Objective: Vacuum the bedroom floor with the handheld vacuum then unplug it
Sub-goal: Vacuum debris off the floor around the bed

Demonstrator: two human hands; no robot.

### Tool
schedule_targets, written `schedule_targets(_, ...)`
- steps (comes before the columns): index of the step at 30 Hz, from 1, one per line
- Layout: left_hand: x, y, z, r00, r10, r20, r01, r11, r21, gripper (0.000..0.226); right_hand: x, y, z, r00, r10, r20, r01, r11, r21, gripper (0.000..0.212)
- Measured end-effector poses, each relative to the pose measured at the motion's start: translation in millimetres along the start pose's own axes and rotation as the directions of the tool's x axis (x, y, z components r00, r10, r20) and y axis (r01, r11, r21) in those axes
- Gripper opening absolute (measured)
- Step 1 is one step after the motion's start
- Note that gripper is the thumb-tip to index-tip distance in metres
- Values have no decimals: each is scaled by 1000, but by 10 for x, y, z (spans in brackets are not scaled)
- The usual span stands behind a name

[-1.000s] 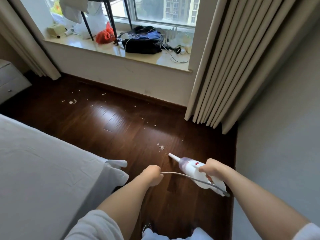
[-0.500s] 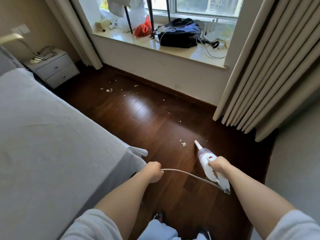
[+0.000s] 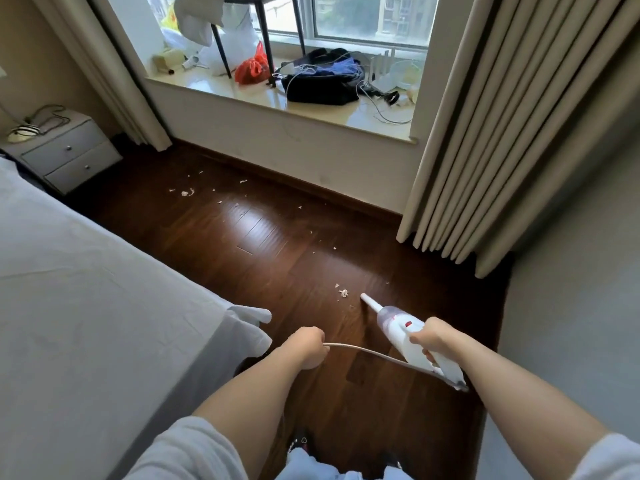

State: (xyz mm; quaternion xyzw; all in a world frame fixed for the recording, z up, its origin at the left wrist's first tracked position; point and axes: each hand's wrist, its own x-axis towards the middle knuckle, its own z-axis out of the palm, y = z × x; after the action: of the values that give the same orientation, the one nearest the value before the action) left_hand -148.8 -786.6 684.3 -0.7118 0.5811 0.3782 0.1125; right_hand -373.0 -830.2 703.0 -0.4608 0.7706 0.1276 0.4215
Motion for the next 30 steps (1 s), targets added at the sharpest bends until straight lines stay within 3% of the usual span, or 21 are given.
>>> schedule_targets(9, 35, 309, 81, 998, 60, -2, -60, 997, 39, 31, -121, 237, -322, 995, -87, 42, 90, 992, -87, 28)
schedule_targets(14, 40, 262, 78, 999, 47, -19, -47, 999, 21, 31, -70, 209, -283, 995, -82, 55, 87, 992, -90, 39)
schedule_targets(30, -125, -277, 7, 994, -110, -29, 107, 990, -89, 30, 110, -330, 133, 989, -98, 106, 107, 991, -83, 44)
